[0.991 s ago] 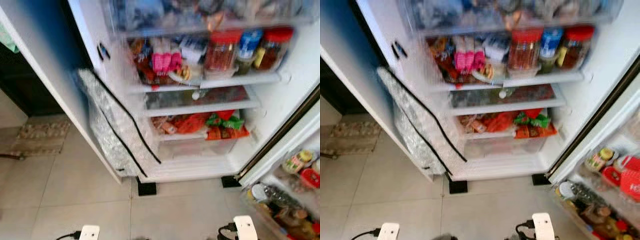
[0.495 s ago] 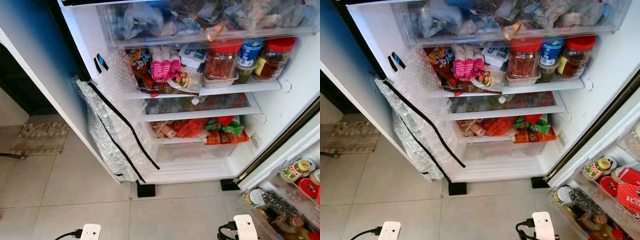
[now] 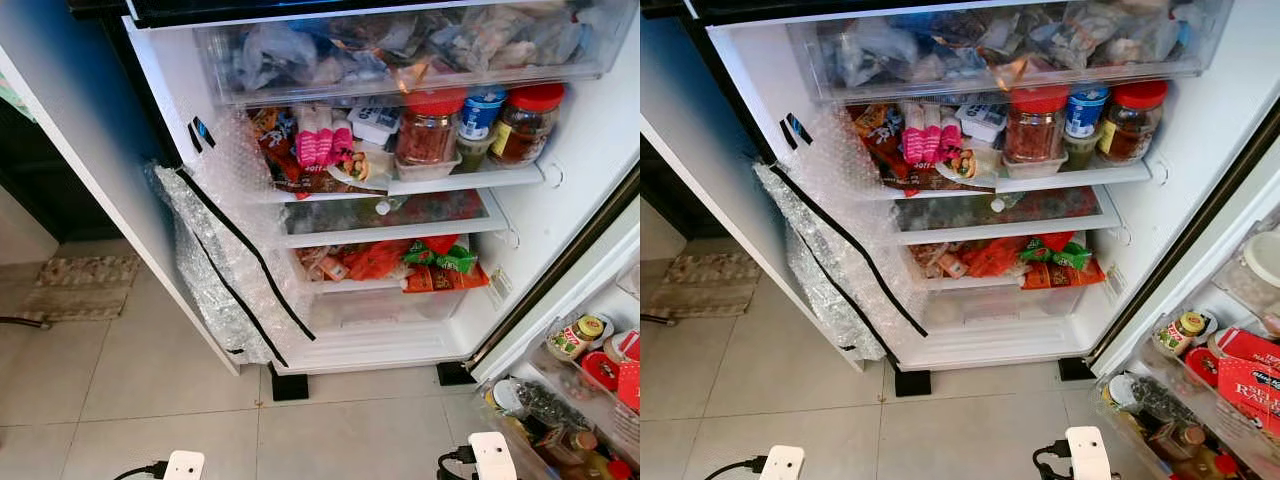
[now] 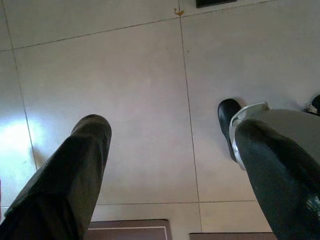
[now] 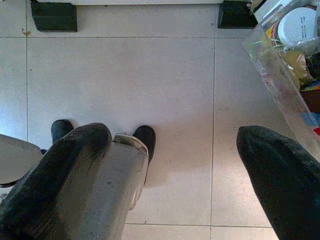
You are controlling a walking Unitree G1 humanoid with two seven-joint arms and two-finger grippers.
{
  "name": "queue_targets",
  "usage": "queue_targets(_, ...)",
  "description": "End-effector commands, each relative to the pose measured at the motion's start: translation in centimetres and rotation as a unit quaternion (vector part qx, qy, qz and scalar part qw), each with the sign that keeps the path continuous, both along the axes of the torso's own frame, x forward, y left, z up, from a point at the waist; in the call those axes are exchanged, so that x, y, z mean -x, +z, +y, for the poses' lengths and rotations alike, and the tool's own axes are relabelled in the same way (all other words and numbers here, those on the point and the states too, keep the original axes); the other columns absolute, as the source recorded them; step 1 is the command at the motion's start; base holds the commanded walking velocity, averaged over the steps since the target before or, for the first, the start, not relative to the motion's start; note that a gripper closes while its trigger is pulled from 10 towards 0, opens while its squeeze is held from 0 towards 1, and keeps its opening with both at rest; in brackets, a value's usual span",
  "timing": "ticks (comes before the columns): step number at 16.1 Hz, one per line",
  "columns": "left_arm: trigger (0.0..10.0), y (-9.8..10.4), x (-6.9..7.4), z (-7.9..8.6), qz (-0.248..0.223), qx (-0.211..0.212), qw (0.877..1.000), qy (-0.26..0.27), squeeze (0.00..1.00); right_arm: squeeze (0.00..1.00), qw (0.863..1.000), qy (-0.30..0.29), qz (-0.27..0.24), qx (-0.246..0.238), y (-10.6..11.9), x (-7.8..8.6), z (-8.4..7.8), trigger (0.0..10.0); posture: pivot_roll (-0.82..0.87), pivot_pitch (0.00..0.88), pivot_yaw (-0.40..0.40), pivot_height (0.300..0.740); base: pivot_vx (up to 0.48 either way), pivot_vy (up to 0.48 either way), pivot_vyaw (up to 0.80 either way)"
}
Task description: Restocking fridge
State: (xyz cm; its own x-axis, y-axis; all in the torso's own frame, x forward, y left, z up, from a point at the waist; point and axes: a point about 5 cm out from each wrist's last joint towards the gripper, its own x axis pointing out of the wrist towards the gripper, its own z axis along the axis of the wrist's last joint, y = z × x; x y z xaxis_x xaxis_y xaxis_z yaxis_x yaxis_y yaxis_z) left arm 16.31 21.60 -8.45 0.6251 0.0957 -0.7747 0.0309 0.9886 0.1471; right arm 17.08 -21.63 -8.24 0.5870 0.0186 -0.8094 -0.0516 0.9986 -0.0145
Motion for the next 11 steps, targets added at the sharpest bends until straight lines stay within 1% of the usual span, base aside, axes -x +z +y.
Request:
queue_targets(1, 10.0, -0.63, 1.43, 0.21, 0.030, -0.005, 1.000, 0.000, 0.00, 0.00, 1.000, -0.003, 0.014, -0.001, -0.41, 0.84, 0.06, 10.0, 0.00, 0.120, 0.045, 0.740, 0.000, 0.000, 0.00)
queue_targets(3, 10.0, -0.67, 1.56, 0.25, 0.034, -0.011, 0.999, -0.015, 0.00, 0.00, 1.000, -0.001, 0.017, 0.001, -0.46, 0.92, 0.12, 10.0, 0.00, 0.113, 0.048, 0.740, 0.000, 0.000, 0.00)
queue_targets(5, 10.0, -0.68, 1.62, 0.30, 0.035, -0.012, 0.999, -0.016, 0.00, 0.00, 1.000, -0.001, 0.020, 0.003, -0.50, 0.97, 0.12, 10.0, 0.00, 0.111, 0.048, 0.740, 0.000, 0.000, 0.00)
queue_targets(8, 10.0, -0.71, 1.84, 0.51, 0.037, -0.015, 0.999, -0.016, 0.00, 0.00, 1.000, -0.003, 0.019, 0.002, -0.50, 0.98, 0.14, 10.0, 0.00, 0.119, 0.048, 0.740, 0.000, 0.000, 0.00)
queue_targets(10, 10.0, -0.70, 1.94, 0.62, 0.032, -0.009, 0.999, -0.007, 0.00, 0.00, 1.000, -0.003, 0.019, 0.002, -0.49, 0.97, 0.10, 10.0, 0.00, 0.126, 0.046, 0.740, 0.000, 0.000, 0.00)
queue_targets(11, 10.0, -0.71, 2.04, 0.72, 0.033, -0.009, 0.999, -0.004, 0.00, 0.00, 1.000, -0.003, 0.020, 0.003, -0.50, 0.97, 0.09, 10.0, 0.00, 0.126, 0.046, 0.740, -0.251, 0.000, 0.00)
